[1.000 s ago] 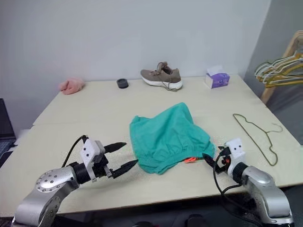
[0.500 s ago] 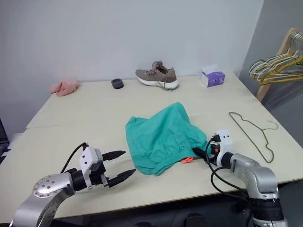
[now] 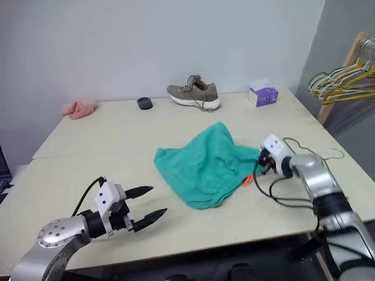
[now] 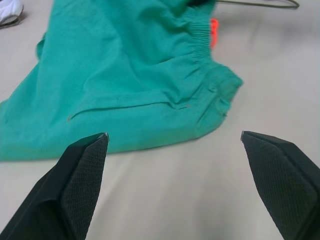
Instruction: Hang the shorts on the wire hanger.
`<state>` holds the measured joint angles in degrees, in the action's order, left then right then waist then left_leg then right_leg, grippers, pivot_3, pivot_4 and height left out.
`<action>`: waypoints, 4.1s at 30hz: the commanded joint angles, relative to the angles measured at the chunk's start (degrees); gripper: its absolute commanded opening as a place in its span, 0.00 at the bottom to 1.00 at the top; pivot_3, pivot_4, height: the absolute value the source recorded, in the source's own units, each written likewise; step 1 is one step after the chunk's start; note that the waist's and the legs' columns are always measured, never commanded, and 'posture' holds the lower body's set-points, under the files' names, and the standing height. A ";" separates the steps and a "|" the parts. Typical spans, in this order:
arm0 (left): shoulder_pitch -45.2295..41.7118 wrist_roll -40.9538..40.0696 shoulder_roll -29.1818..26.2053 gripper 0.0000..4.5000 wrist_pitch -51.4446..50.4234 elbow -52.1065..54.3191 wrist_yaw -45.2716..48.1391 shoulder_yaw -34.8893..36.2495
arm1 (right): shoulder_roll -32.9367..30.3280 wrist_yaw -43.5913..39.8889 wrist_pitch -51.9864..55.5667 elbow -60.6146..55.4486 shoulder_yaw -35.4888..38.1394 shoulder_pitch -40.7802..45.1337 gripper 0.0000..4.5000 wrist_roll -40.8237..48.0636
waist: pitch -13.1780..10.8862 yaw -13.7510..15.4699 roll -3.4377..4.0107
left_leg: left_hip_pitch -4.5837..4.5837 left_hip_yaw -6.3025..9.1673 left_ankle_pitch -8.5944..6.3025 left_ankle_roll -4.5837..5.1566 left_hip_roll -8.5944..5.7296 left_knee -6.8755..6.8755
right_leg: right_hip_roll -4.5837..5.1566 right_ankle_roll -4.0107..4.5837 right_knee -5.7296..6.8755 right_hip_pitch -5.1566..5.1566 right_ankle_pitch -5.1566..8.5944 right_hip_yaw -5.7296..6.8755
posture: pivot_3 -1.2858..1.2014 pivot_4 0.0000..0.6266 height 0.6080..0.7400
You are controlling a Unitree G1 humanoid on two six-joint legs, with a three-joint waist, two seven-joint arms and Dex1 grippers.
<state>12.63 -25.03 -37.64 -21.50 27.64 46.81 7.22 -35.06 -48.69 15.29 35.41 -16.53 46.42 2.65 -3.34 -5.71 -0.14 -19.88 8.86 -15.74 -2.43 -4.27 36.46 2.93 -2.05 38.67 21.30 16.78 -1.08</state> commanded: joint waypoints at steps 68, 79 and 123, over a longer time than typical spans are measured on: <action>-12.07 16.43 -5.14 1.00 18.05 -23.71 -3.76 4.67 | 4.07 -21.38 -1.19 -42.97 -7.69 -9.34 0.00 -8.79 | 0.35 -0.54 -0.08 | -0.04 0.46 -0.04 -0.08 -0.02 0.42 | 0.00 0.10 0.18 0.06 -0.06 0.09 | 0.45 0.00 1.00; -23.87 25.86 -2.48 1.00 29.41 -42.02 -3.76 -7.06 | 1.31 -24.10 8.56 -53.62 -6.04 -7.15 0.00 -1.76 | 0.35 -1.59 -0.09 | -0.11 0.45 -0.05 -0.08 -0.02 0.42 | 0.02 0.09 0.19 0.02 -0.06 0.09 | 0.43 0.00 1.00; -58.34 7.31 -6.01 0.01 3.49 -54.09 3.49 -9.39 | 5.16 -14.95 -7.60 15.02 -5.53 26.75 0.00 -2.43 | -0.24 -3.09 -0.20 | 1.08 0.21 0.21 0.02 -0.07 0.56 | -0.07 -0.16 0.27 -1.18 -0.48 0.26 | 0.45 0.00 1.00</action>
<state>-39.26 -24.16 -44.36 -24.66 -16.29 54.93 -1.53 -31.27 -70.34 16.70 41.98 -21.75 68.71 5.41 -3.57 -8.81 -0.34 -19.00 9.15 -15.42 -2.45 -4.34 36.96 2.70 -2.25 38.85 20.30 16.20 -0.86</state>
